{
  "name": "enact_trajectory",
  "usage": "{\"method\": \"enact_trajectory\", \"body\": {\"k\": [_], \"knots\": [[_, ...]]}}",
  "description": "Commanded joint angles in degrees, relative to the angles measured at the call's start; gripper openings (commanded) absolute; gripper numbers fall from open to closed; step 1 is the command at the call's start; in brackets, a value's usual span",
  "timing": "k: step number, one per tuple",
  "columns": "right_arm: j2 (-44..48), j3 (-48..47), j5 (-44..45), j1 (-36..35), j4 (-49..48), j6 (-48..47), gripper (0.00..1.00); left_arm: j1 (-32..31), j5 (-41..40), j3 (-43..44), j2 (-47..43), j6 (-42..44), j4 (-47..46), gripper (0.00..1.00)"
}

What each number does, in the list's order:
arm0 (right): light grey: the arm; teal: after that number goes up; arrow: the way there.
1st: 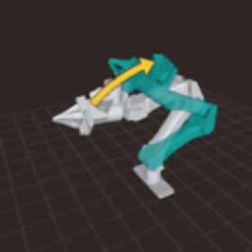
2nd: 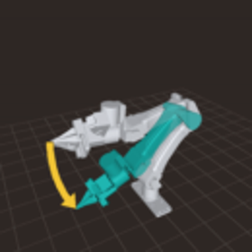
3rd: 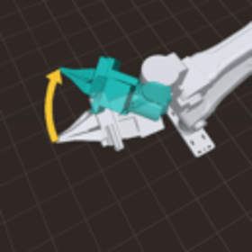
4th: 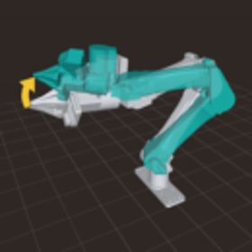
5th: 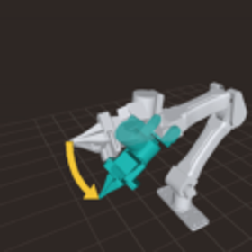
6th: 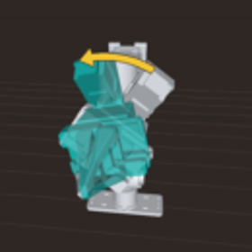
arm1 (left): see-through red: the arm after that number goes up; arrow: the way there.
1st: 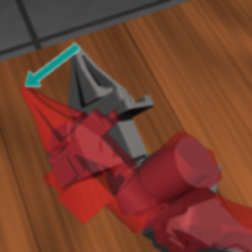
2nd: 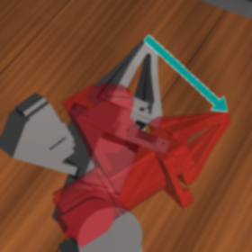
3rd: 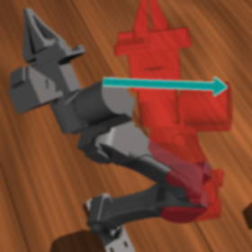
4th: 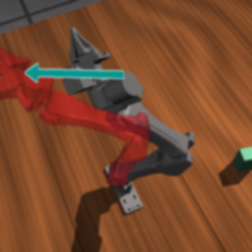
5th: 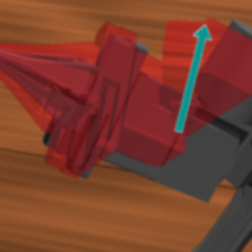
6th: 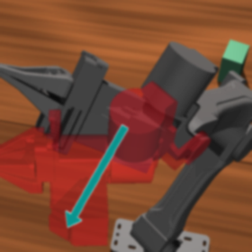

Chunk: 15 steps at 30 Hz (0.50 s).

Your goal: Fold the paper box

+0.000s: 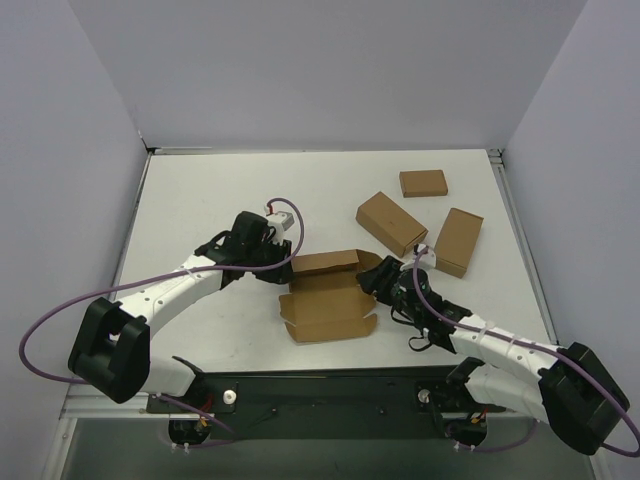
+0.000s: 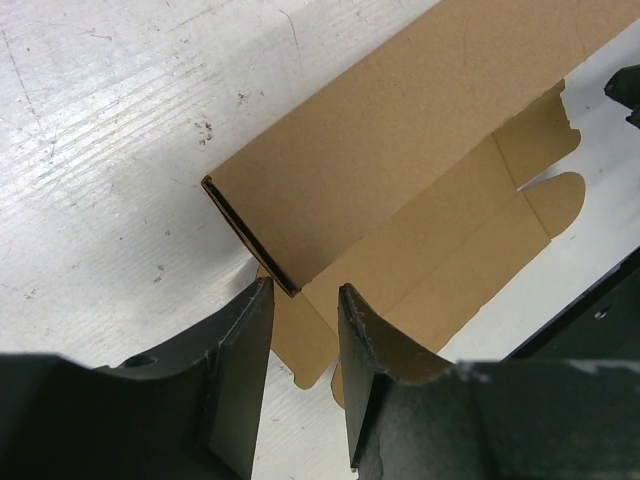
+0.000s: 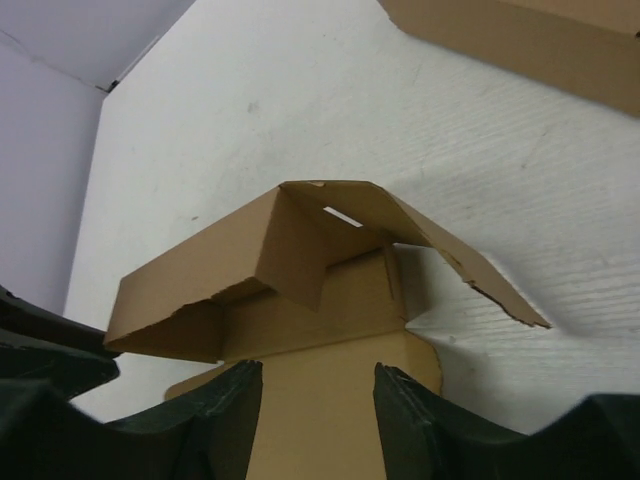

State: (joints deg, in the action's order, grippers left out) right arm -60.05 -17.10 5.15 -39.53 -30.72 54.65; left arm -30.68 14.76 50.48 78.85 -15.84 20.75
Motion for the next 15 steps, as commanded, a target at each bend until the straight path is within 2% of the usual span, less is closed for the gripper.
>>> {"method": "enact_trajectory", "body": {"k": [1,7,15], "knots": [[1.34,-0.38,5.31,-0.46,6.28,-6.39,0.44,-0.26,0.0,0.85,0.08,0.37,-0.8,0.42],[-3.22,-4.25,6.01,-0.46,5.5,-11.67,0.37,-0.26,0.09,0.85,-0.01,0.72,-0.98,0.42],[-12.53,-7.85,5.14,0.33,0.23,-15.27,0.36,-0.35,-0.09,0.85,-0.01,1.16,-0.98,0.42]]}}
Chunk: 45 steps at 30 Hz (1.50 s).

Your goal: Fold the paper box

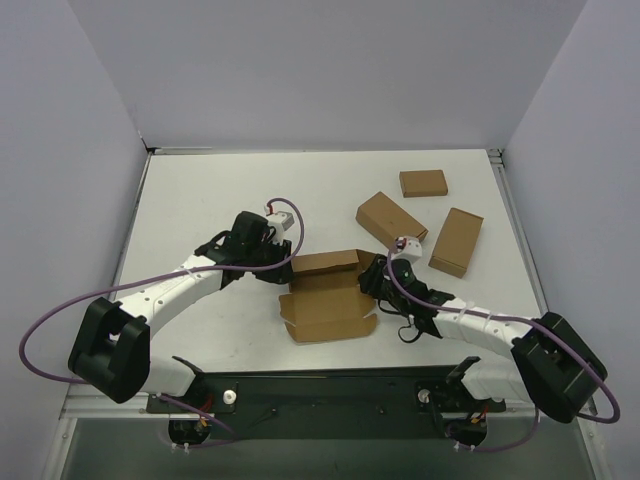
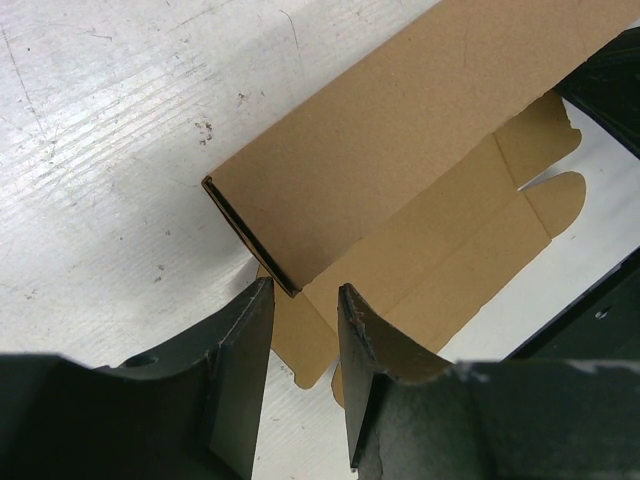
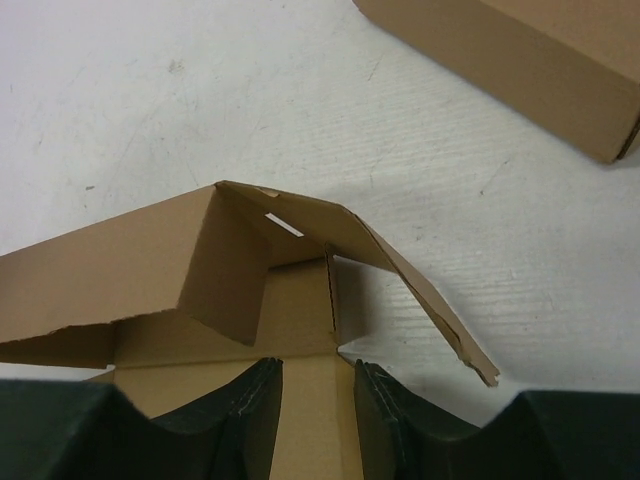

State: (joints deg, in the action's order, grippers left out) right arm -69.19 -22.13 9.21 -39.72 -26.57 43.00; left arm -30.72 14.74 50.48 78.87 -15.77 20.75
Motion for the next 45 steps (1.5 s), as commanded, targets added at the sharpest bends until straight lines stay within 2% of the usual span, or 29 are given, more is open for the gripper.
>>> {"method": "enact_trajectory", "body": {"k": [1,6,18,32,36,40,43,44,45], "knots": [[-4.37,-4.05,0.98,0.61,-4.19,-4.06,0.35,-0.31,0.02,0.85,-0.03,1.09,-0.89,0.42],[-8.94,-5.73,0.46,0.61,-6.65,-6.26,0.33,-0.31,-0.24,1.03,0.06,1.18,-0.63,0.42],[-12.46,-6.78,-1.22,-1.05,-11.4,-9.87,0.21,-0.31,-0.15,1.11,0.41,1.27,-0.63,0.41],[-21.42,-10.48,0.89,-4.92,-11.14,-9.35,0.17,-0.31,0.11,1.2,0.85,1.27,-0.63,0.41],[-21.26,-9.78,1.07,-5.27,-10.79,-8.38,0.17,-0.31,-0.59,1.38,0.85,1.44,-0.1,0.41],[-15.91,-9.25,1.86,-6.59,-5.18,-8.64,0.25,-0.13,-1.56,1.55,0.58,1.62,0.52,0.41],[-8.97,-8.11,2.83,-7.91,1.15,-8.73,0.46,0.13,-1.91,1.46,0.41,1.62,0.52,0.41],[-5.21,-7.84,2.48,-8.26,2.73,-8.64,0.58,0.22,-1.82,1.64,0.41,1.62,0.52,0.41],[-3.34,-6.62,1.78,-8.18,4.75,-8.46,0.61,0.31,-1.74,1.64,0.49,1.62,0.52,0.41]]}}
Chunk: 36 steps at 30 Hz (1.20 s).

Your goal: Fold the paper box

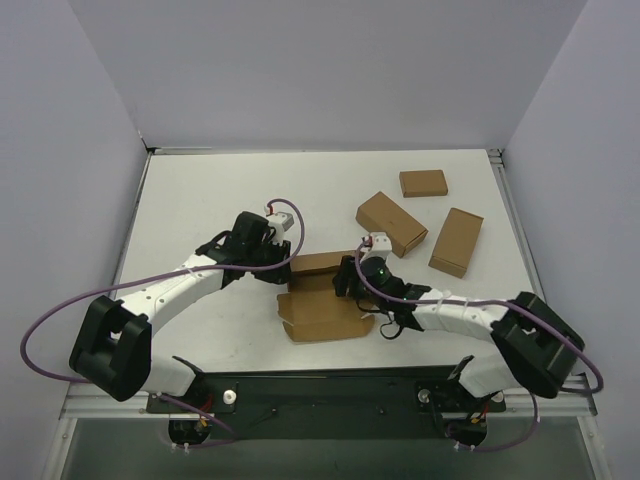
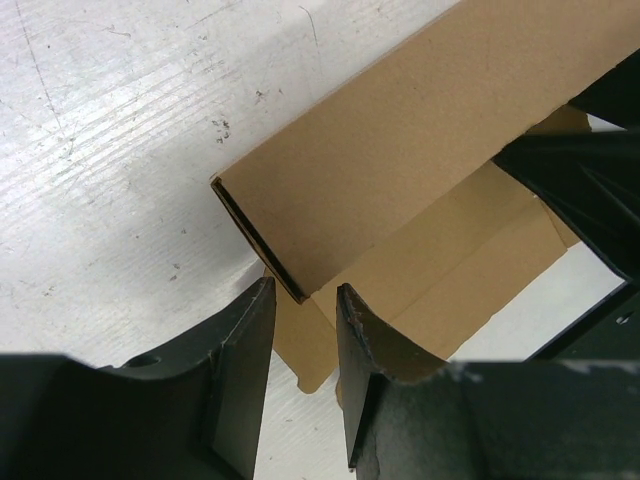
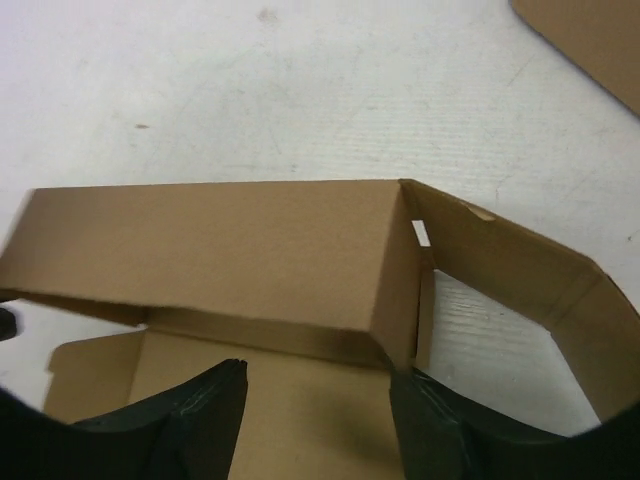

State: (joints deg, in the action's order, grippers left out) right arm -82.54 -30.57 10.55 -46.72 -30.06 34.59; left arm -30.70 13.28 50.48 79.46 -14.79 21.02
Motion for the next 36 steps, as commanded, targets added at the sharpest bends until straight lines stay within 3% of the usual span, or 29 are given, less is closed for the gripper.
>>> {"method": "enact_trajectory", "body": {"k": [1,8,11,16,23,24,28,30,31,36], "knots": [[11.77,2.44,-1.73,-0.83,9.05,-0.05,0.62,0.37,-0.27,1.64,-0.1,0.64,0.25,0.41],[28.55,3.41,-0.72,2.24,21.43,-2.77,0.72,0.64,-0.27,1.73,-0.1,0.64,0.17,0.41],[30.51,2.79,2.02,5.49,27.07,-3.29,0.76,0.64,-0.27,1.64,-0.27,0.64,0.17,0.41],[26.4,2.62,0.26,11.99,27.78,-5.23,0.76,0.64,-0.27,1.55,-0.27,0.64,0.08,0.41],[17.25,1.04,-1.67,13.23,19.97,-10.32,0.73,0.64,-0.1,1.47,-0.1,0.64,-0.01,0.4],[15.24,0.25,-2.19,13.23,19.43,-11.55,0.71,0.64,-0.09,1.46,-0.01,0.64,-0.01,0.4],[12.67,-3.09,-3.68,13.23,20.04,-13.05,0.35,0.55,-0.36,1.81,0.17,0.9,0.17,0.4],[13.02,-4.06,-4.3,12.71,21.18,-13.23,0.24,0.55,-1.14,1.82,0.08,1.07,0.43,0.38],[13.72,-4.76,-4.13,12.36,21.71,-13.14,0.14,0.55,-1.24,1.99,-0.01,1.16,0.43,0.38],[14.25,-7.66,-4.48,9.99,26.28,-13.14,0.02,0.55,-1.68,2.26,-0.27,1.43,0.52,0.37]]}}
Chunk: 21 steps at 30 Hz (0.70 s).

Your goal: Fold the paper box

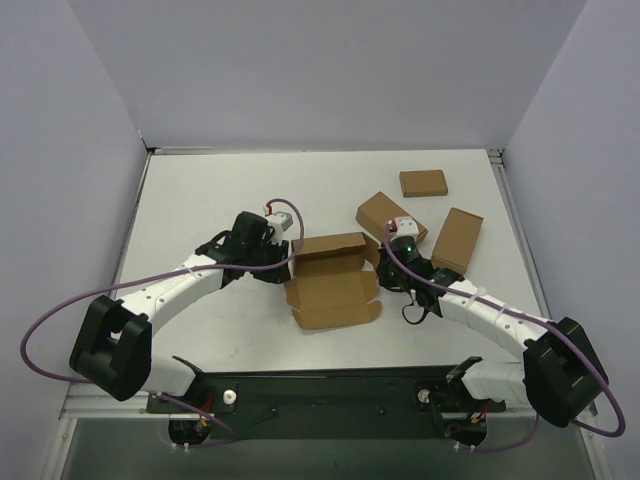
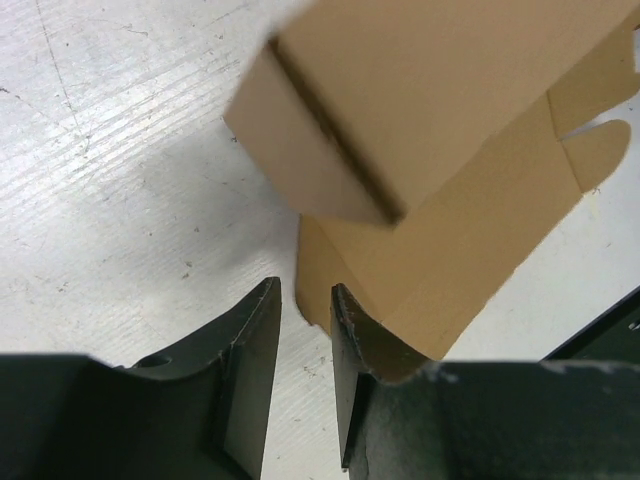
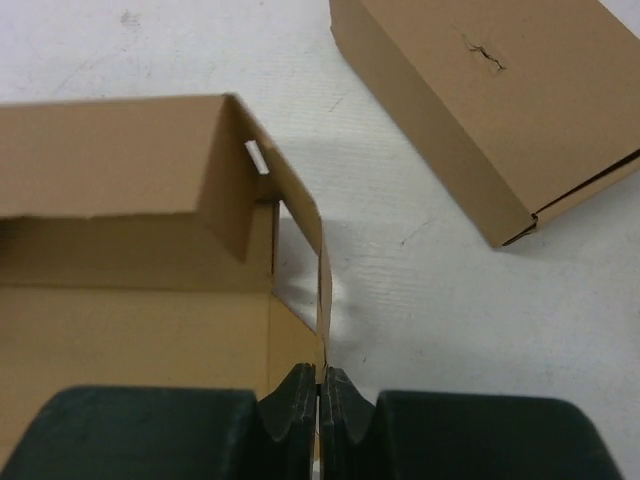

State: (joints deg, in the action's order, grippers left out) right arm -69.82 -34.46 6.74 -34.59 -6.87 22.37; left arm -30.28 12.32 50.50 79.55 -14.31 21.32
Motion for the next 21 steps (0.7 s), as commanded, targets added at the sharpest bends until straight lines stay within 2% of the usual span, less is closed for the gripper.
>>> {"method": "enact_trajectory", "body": {"k": [1,9,10,11,15,19,21], "knots": [[1.27,-4.21,-0.59,-2.67,3.53,-1.01,0.0,0.14,-0.8,2.32,-0.36,0.95,0.3,0.36],[-3.3,-8.25,5.29,-8.04,8.61,0.38,0.0,-0.39,-1.32,2.15,-1.94,1.56,-0.14,0.36],[-4.17,-8.52,5.65,-8.04,9.15,0.92,0.0,-1.0,-2.9,2.23,-2.55,1.82,0.38,0.36],[-4.53,-8.78,6.0,-8.04,9.86,1.36,0.0,-2.05,-8.39,2.15,-3.6,2.61,1.08,0.37],[-5.67,-9.4,5.92,-8.04,9.95,2.41,0.0,-6.89,-18.36,-0.66,-14.31,2.36,-0.57,0.42],[-6.38,-9.05,5.56,-8.13,9.16,2.24,0.0,-12.41,-16.98,-5.23,-20.66,-4.05,-7.15,0.42],[-6.64,-8.96,5.47,-8.13,8.81,1.98,0.0,-14.62,-16.45,-9.88,-20.05,-8.62,-15.14,0.42]]}}
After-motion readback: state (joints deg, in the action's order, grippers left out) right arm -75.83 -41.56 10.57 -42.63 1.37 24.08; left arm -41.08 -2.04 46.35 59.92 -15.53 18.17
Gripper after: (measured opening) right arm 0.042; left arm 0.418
